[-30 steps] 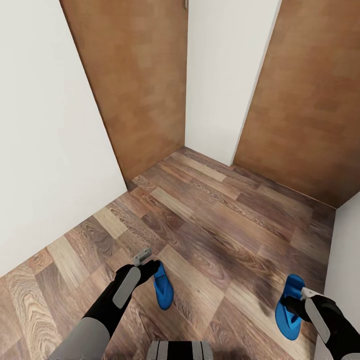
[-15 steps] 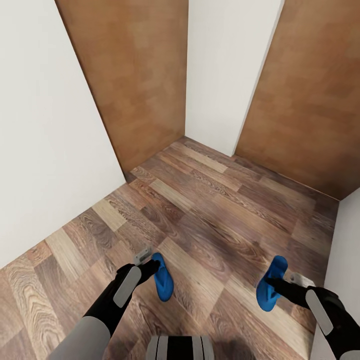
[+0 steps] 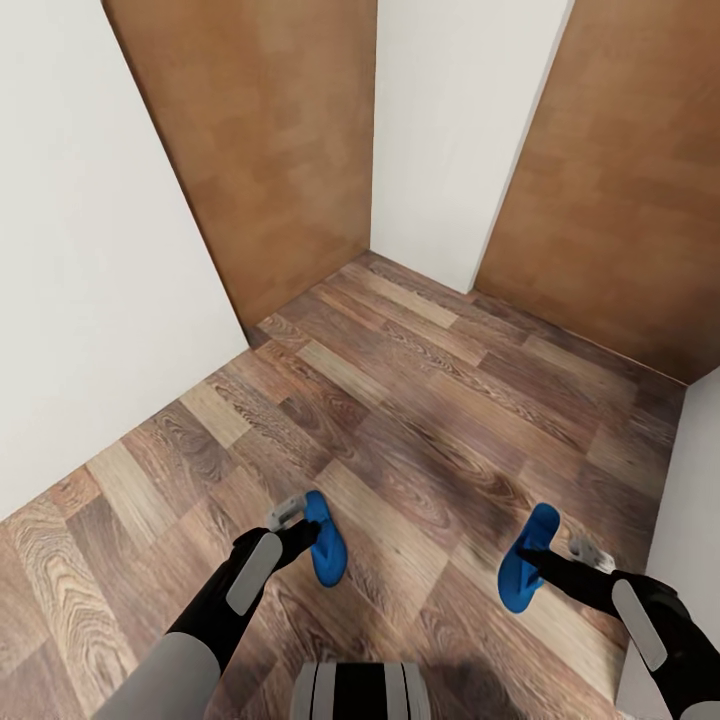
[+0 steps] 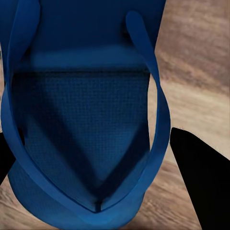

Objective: In the bedroom, move the book from the bed onto either nightstand, and place the two sandals side by side next to the bed.

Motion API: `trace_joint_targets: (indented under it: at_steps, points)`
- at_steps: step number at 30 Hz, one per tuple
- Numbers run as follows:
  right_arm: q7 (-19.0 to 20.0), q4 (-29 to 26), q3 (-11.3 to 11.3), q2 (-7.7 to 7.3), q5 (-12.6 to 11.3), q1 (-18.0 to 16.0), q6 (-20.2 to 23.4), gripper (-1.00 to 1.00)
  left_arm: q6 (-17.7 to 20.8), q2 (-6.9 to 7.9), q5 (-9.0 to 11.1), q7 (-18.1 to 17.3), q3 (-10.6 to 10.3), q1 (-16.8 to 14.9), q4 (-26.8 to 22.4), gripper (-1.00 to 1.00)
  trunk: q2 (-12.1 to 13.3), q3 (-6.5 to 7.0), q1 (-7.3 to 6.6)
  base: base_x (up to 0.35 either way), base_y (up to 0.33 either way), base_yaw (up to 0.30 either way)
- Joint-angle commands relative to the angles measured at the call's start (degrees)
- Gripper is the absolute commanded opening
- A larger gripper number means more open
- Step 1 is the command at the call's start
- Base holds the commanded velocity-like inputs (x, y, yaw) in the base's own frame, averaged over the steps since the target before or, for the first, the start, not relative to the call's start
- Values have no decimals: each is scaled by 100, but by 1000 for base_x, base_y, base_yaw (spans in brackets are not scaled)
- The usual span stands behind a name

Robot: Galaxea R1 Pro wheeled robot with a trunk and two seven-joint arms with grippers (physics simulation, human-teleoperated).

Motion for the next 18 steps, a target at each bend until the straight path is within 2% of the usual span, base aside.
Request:
trace_joint_targets:
  at_steps: [1,8,18]
  points:
    - [21,-3,-15,0,-7,-3,35,-100,5,3,57,52,-14,-2,-10,100,-3,-27,1,0,0,0]
    - [25,-2,-13,2,-2,-3,35,-100,8,3,57,58,-12,-2,-10,100,-13,-182,19,0,0,0]
    - [21,6,-10,5,12,-3,30,-100,-10,-19,63,56,-23,-2,-41,100,-13,-182,19,0,0,0]
